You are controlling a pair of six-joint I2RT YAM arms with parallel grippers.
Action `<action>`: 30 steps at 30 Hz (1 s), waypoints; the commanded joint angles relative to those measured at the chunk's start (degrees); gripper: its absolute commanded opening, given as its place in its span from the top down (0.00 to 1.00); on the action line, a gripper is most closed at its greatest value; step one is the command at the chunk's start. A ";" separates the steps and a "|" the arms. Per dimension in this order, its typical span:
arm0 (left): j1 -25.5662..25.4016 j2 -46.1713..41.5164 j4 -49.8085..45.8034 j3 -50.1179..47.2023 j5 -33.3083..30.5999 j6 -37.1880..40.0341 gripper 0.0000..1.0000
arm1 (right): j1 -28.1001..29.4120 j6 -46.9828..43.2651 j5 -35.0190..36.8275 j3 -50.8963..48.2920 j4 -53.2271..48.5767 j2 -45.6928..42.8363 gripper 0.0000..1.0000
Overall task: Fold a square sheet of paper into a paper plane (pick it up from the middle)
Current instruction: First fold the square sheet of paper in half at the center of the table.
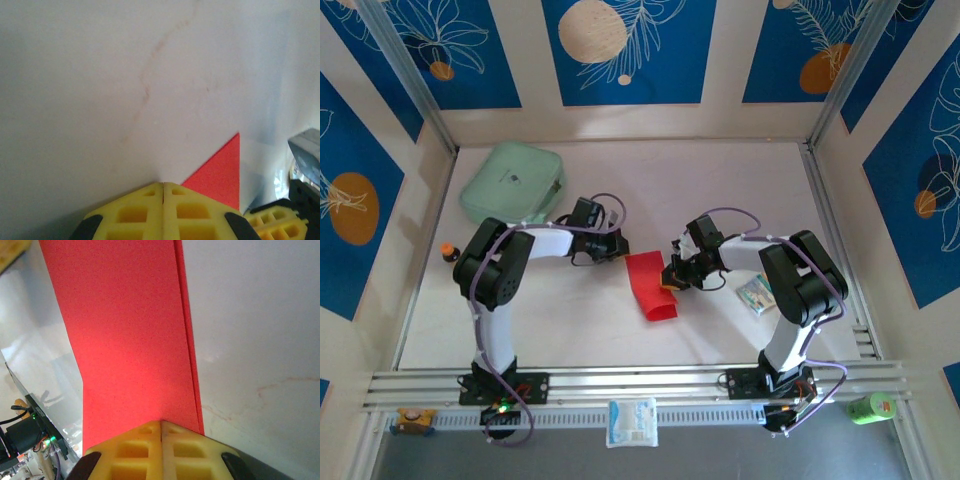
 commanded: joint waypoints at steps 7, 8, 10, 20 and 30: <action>0.90 -1.19 -7.58 3.63 -5.92 0.91 1.00 | -0.54 1.04 6.30 -2.65 -4.73 0.55 1.00; 0.84 -2.65 -8.02 3.54 -6.22 0.66 1.00 | -0.54 1.07 6.23 -2.65 -4.68 0.55 1.00; 0.66 -5.60 -8.52 3.33 -6.27 0.34 1.00 | -0.45 1.03 6.28 -2.61 -4.68 0.54 1.00; -6.37 -11.92 -0.58 -5.77 4.02 -4.66 1.00 | -0.48 1.20 6.65 -2.73 -4.86 0.37 1.00; -8.92 -8.83 8.22 -14.62 4.52 -9.13 1.00 | -0.45 1.41 6.92 -3.19 -4.77 0.45 1.00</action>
